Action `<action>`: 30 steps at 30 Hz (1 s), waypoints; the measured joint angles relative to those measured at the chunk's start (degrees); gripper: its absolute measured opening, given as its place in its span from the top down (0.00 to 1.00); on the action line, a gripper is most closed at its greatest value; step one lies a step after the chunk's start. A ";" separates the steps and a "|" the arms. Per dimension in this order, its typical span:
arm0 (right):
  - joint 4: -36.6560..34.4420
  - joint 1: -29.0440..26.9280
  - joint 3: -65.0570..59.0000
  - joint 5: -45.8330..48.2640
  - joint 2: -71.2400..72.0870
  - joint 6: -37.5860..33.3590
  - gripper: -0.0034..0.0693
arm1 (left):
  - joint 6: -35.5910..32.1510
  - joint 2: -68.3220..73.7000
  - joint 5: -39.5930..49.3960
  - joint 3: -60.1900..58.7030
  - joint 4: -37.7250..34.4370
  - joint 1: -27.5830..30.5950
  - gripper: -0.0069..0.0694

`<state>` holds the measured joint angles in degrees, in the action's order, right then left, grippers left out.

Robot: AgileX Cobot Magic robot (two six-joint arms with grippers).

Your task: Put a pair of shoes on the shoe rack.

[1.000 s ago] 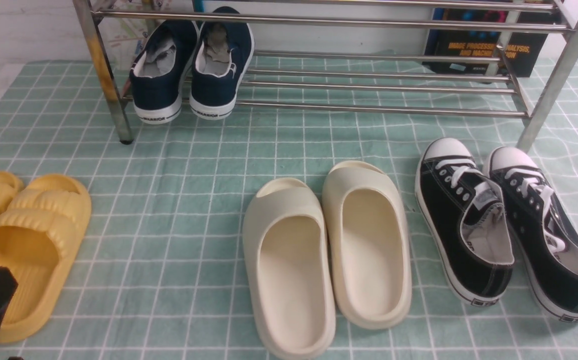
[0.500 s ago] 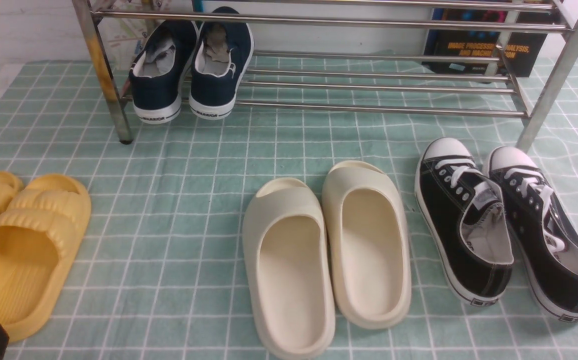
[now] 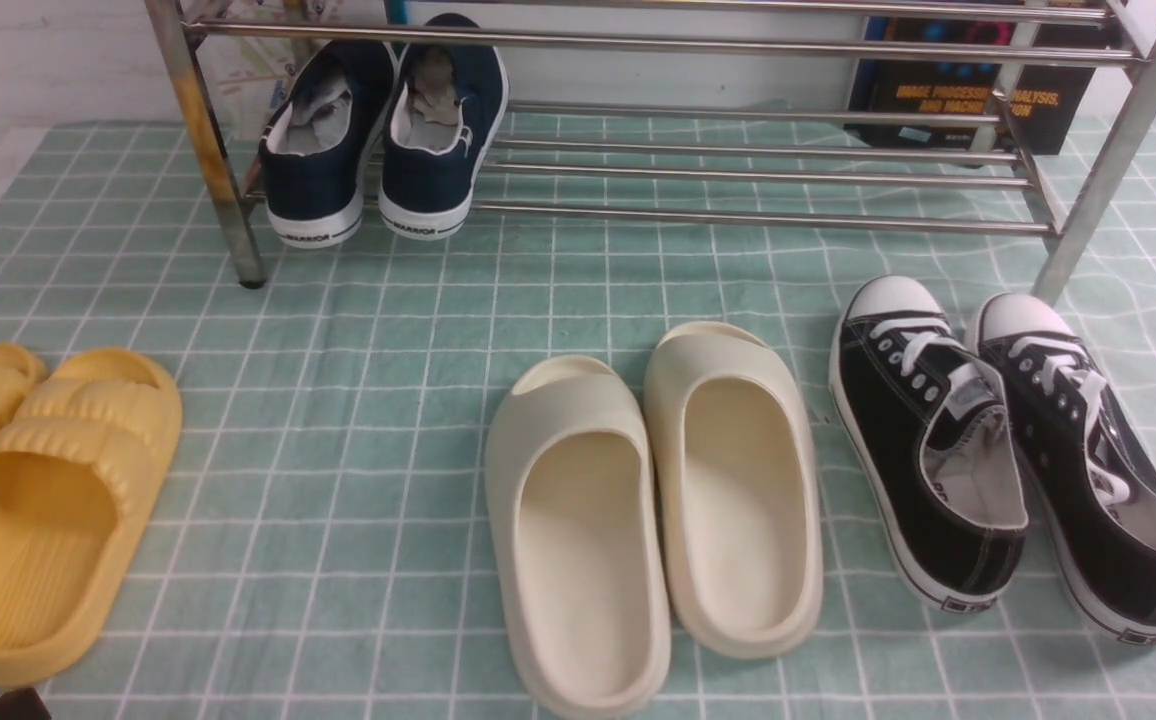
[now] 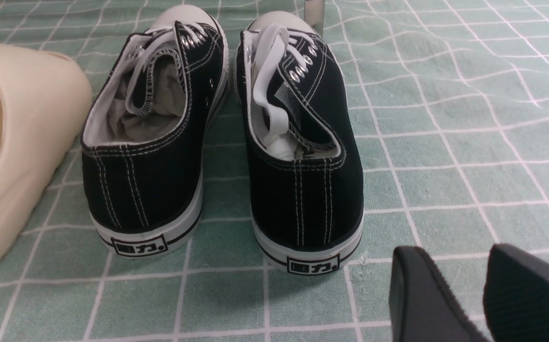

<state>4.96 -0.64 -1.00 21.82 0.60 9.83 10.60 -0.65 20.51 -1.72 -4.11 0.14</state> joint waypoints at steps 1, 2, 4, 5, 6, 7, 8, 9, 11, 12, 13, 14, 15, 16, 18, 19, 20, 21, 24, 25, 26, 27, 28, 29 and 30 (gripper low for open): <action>0.00 0.00 0.00 0.00 0.00 0.00 0.61 | -0.66 0.00 0.07 0.00 0.00 0.00 0.93; 0.00 0.00 0.00 0.00 0.00 0.00 0.61 | -1.69 0.00 0.15 0.00 0.00 0.00 0.93; 0.00 0.00 0.00 0.00 0.00 0.00 0.61 | -2.98 0.00 0.14 0.00 0.08 0.00 0.93; 0.00 0.00 0.00 0.00 0.00 0.00 0.61 | -3.80 0.00 0.14 0.00 0.21 0.00 0.93; 0.00 0.00 0.00 0.00 0.00 0.00 0.61 | -3.80 0.00 0.14 0.00 0.22 0.00 0.93; 0.00 0.00 0.00 0.00 0.00 0.00 0.61 | -4.33 0.00 0.14 0.00 0.41 0.00 0.93; 0.00 0.00 0.00 0.00 0.00 0.00 0.61 | -4.72 0.00 0.14 0.00 0.75 0.00 0.93; 0.00 0.00 0.00 0.00 0.00 0.00 0.61 | -4.72 0.00 0.14 0.00 0.75 0.00 0.93; 0.00 0.00 0.00 0.00 0.00 0.00 0.61 | -4.85 0.00 0.14 0.00 0.92 0.00 0.93; 0.00 0.00 0.00 0.00 0.00 0.00 0.61 | -4.90 0.00 0.14 0.00 0.92 0.00 0.93; 0.00 0.00 0.00 0.00 0.00 0.00 0.61 | -4.89 0.00 0.14 0.00 0.92 0.00 0.93; 0.00 0.00 0.00 0.00 0.00 0.00 0.61 | -4.89 0.00 0.14 0.00 0.92 0.00 0.93; 0.00 0.00 0.00 0.00 0.00 0.00 0.61 | -4.89 0.00 0.14 0.00 0.92 0.00 0.93; 0.00 0.00 0.00 0.00 0.00 0.00 0.61 | -4.89 0.00 0.14 0.00 0.92 0.00 0.93; 0.00 0.00 0.00 0.00 0.00 0.00 0.61 | -4.89 0.00 0.14 0.00 0.92 0.00 0.93; 0.00 0.00 0.00 0.00 0.00 0.00 0.61 | -4.89 0.00 0.14 0.00 0.92 0.00 0.93; 0.00 0.00 0.00 0.00 0.00 0.00 0.61 | -4.89 0.00 0.14 0.00 0.98 0.00 0.93; 0.00 0.00 0.00 0.00 0.00 0.00 0.61 | -4.89 0.00 0.14 0.00 0.97 0.00 0.93; 0.00 0.00 0.00 0.00 0.00 0.00 0.61 | -4.89 0.00 0.14 0.00 0.97 0.00 0.93; 0.00 0.00 0.00 0.00 0.00 0.00 0.61 | -4.89 0.00 0.14 0.00 0.97 0.00 0.93; 0.00 0.00 0.00 0.00 0.00 0.00 0.61 | -4.89 0.00 0.14 0.00 0.97 0.00 0.93; 0.00 0.00 0.00 0.00 0.00 0.00 0.61 | -4.89 0.00 0.14 0.00 0.97 0.00 0.93; 0.00 0.00 0.00 0.00 0.00 0.00 0.61 | -4.89 0.00 0.14 0.00 0.97 0.00 0.93; 0.00 0.00 0.00 0.00 0.00 0.00 0.61 | -4.89 0.00 0.14 0.00 0.97 0.00 0.93; 0.00 0.00 0.00 0.00 0.00 0.00 0.61 | -4.89 0.00 0.14 0.00 0.97 0.00 0.93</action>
<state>4.96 -0.64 -1.00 21.82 0.60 9.83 5.71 -0.65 20.65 -1.72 -3.14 0.14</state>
